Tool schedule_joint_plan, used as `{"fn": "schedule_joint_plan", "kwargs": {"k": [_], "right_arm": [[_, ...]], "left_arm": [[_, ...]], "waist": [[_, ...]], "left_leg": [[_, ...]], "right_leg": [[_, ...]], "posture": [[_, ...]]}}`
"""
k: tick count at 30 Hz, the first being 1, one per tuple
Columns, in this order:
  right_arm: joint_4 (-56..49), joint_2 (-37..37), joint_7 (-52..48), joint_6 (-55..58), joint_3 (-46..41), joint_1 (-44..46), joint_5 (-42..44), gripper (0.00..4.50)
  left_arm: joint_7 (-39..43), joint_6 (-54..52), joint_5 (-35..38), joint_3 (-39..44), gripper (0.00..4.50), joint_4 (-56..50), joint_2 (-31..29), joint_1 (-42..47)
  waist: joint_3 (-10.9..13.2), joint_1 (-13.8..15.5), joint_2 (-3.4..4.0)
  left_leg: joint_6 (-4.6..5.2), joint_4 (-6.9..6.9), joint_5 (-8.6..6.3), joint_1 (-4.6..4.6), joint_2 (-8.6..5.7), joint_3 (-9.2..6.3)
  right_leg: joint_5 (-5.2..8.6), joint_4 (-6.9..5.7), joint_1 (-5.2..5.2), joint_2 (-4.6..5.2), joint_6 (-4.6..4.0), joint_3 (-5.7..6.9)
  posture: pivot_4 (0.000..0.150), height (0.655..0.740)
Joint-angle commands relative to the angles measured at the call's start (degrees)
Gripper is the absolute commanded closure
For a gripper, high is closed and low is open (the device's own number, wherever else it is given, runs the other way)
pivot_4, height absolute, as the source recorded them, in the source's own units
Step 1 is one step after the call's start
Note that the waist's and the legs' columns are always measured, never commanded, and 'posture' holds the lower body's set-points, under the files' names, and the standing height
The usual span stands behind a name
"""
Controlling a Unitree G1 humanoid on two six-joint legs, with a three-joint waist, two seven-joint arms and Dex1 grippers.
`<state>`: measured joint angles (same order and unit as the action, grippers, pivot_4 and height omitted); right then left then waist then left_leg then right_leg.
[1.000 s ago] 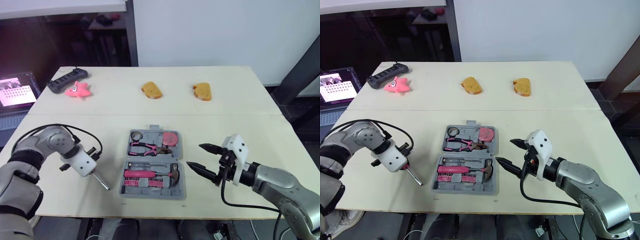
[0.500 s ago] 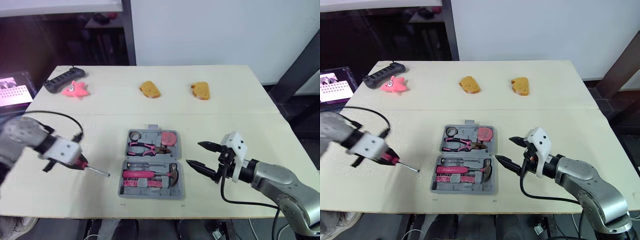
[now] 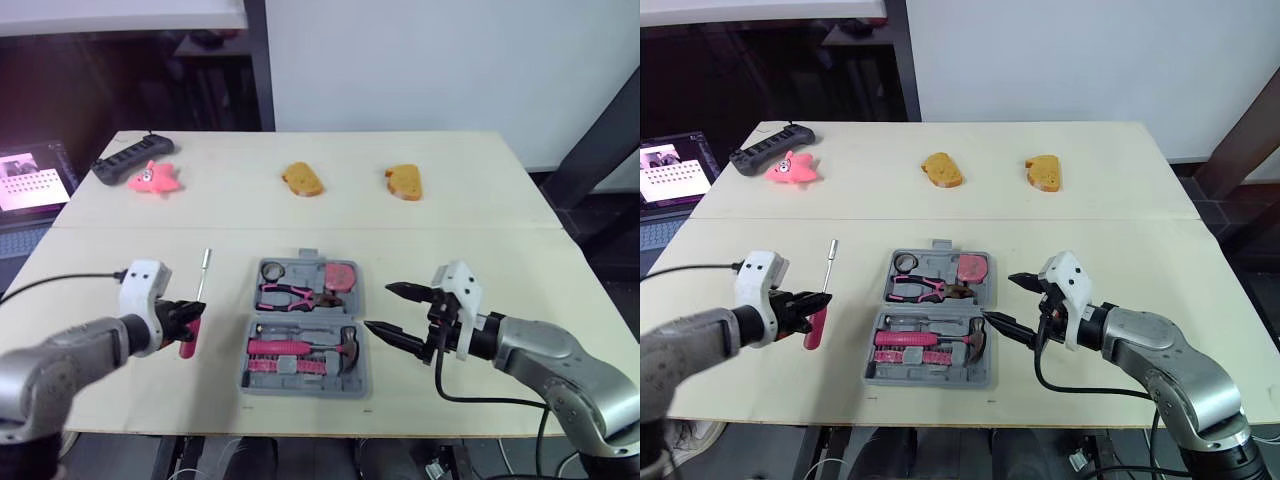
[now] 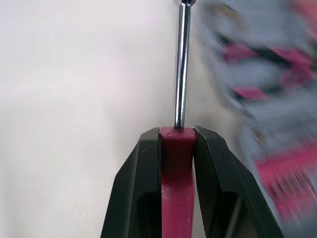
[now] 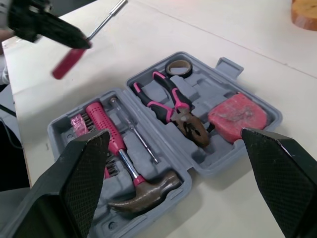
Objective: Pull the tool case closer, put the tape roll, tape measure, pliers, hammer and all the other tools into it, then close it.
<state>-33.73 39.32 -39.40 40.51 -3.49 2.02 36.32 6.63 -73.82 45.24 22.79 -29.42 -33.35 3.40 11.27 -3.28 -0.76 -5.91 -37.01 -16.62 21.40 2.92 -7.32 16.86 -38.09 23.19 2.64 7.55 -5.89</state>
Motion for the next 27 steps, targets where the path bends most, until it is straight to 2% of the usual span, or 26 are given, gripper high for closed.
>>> {"fn": "schedule_joint_plan", "kwargs": {"k": [1, 3, 6, 13, 23, 24, 27], "right_arm": [[-2.2, 0.3, -0.3, -0.6, -1.7, -0.7, 1.0, 0.0], [-2.6, 0.3, -0.2, -0.2, -2.3, -1.1, 1.6, 0.0], [-2.8, -0.2, 0.2, -0.1, -3.3, -1.2, 2.4, 0.0], [-2.9, 0.6, -1.2, -1.9, -4.0, -1.4, 2.2, 0.0], [-2.2, 2.1, -4.4, -4.2, -2.5, -0.4, 0.9, 0.0], [-2.1, 2.3, -4.9, -4.4, -2.4, -0.3, 0.9, 0.0], [-1.5, 2.7, -5.9, -4.9, -2.5, 0.3, 0.9, 0.0]], "left_arm": [[-7.0, -1.0, -5.6, 0.7, 4.13, -7.9, 1.1, -4.4], [-7.5, -0.3, -6.5, -0.4, 4.13, -6.4, 3.4, -5.8], [-5.6, 3.6, -10.8, -4.6, 4.13, -2.9, 2.1, -6.4], [-1.1, 8.2, -13.8, -9.9, 4.13, 3.8, 4.2, -6.7], [0.5, 8.3, -16.5, -10.3, 4.13, 5.9, 6.8, -6.9], [0.7, 8.6, -16.8, -10.4, 3.09, 6.0, 7.1, -7.0], [1.9, 9.9, -17.5, -10.6, 1.71, 5.8, 7.0, -7.1]], "waist": [[0.0, 0.3, -0.07], [-0.1, 0.7, -0.01], [-0.1, 1.2, -0.06], [-0.2, 1.3, 0.16], [-0.6, 1.4, 0.79], [-0.6, 1.3, 0.82], [-0.6, 1.3, 0.79]], "left_leg": [[0.0, 0.01, 0.0, -0.01, 0.0, 0.0], [0.01, 0.02, -0.01, -0.06, 0.0, -0.03], [0.0, -0.01, -0.01, -0.05, -0.06, 0.0], [0.0, 0.0, -0.01, -0.06, -0.06, 0.01], [0.0, 0.0, -0.01, -0.08, -0.09, 0.02], [0.0, 0.0, -0.01, -0.08, -0.09, 0.02], [0.0, 0.0, -0.01, -0.09, -0.09, 0.02]], "right_leg": [[0.0, 0.0, 0.02, -0.01, 0.0, 0.0], [-0.02, -0.01, 0.02, -0.04, -0.05, -0.01], [-0.01, 0.07, -0.06, 0.03, -0.05, -0.01], [-0.01, 0.1, -0.07, 0.03, -0.05, -0.02], [0.0, 0.16, -0.13, 0.06, -0.05, -0.03], [0.0, 0.16, -0.14, 0.06, -0.04, -0.02], [0.0, 0.16, -0.15, 0.05, -0.04, -0.02]], "posture": [[0.15, 0.74], [0.15, 0.74], [0.15, 0.74], [0.15, 0.74], [0.15, 0.74], [0.15, 0.74], [0.15, 0.74]]}}
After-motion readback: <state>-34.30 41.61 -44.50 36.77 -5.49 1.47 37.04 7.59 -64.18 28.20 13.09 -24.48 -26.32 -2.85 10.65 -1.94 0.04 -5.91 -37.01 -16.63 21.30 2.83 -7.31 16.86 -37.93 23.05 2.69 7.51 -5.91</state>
